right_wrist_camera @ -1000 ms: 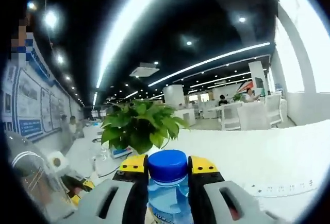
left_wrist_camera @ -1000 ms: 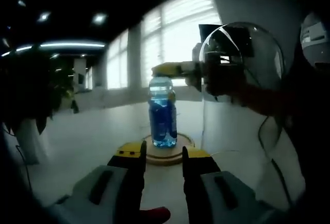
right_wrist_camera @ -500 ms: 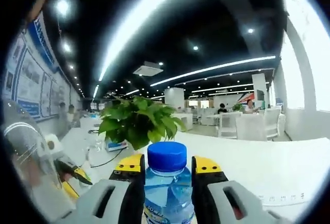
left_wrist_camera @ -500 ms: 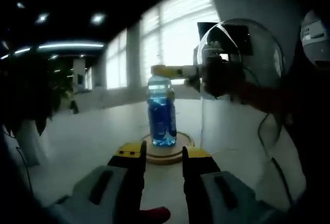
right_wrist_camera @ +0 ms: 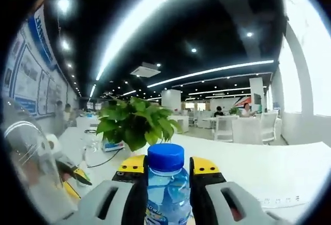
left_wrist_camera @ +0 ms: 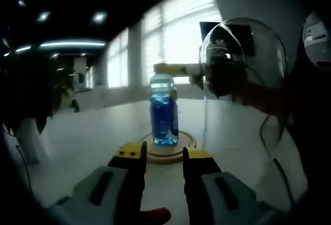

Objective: Open the cover put in the Mizone put the cover back on

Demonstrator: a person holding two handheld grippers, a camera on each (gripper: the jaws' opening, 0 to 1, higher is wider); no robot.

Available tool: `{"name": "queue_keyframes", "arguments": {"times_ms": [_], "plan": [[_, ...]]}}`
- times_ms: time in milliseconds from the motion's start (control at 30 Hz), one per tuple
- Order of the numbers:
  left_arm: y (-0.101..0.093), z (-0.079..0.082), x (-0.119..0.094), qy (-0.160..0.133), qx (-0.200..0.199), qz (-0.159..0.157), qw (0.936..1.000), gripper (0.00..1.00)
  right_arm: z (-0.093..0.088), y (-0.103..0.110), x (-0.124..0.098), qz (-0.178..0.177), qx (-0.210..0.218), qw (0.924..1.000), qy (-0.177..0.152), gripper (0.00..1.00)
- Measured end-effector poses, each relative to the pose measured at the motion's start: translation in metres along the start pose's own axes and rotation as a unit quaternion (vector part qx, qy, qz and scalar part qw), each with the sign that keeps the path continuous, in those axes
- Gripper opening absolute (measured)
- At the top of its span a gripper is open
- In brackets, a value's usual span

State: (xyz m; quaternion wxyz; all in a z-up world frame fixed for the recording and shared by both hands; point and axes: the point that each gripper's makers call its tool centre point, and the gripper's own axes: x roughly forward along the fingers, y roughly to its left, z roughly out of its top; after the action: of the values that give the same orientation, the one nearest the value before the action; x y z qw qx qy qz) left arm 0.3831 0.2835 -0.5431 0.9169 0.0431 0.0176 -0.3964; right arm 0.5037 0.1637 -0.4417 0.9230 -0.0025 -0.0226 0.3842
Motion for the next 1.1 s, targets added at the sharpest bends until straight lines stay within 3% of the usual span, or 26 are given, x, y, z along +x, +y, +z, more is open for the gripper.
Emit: {"name": "queue_keyframes", "arguments": {"times_ms": [433,833,1100], "plan": [[-0.002,0.0,0.001,0.0,0.002,-0.003,1.0,0.2,0.013,-0.007,-0.03,-0.014,-0.003,0.9998,-0.013,0.24],[0.001,0.0,0.0,0.0,0.004,0.003,1.0,0.2,0.005,-0.021,-0.06,-0.036,-0.026,0.999,0.0,0.24],[-0.002,0.0,0.0,-0.002,0.004,-0.003,1.0,0.2,-0.002,-0.035,-0.075,-0.051,-0.007,0.9986,0.005,0.24]]}}
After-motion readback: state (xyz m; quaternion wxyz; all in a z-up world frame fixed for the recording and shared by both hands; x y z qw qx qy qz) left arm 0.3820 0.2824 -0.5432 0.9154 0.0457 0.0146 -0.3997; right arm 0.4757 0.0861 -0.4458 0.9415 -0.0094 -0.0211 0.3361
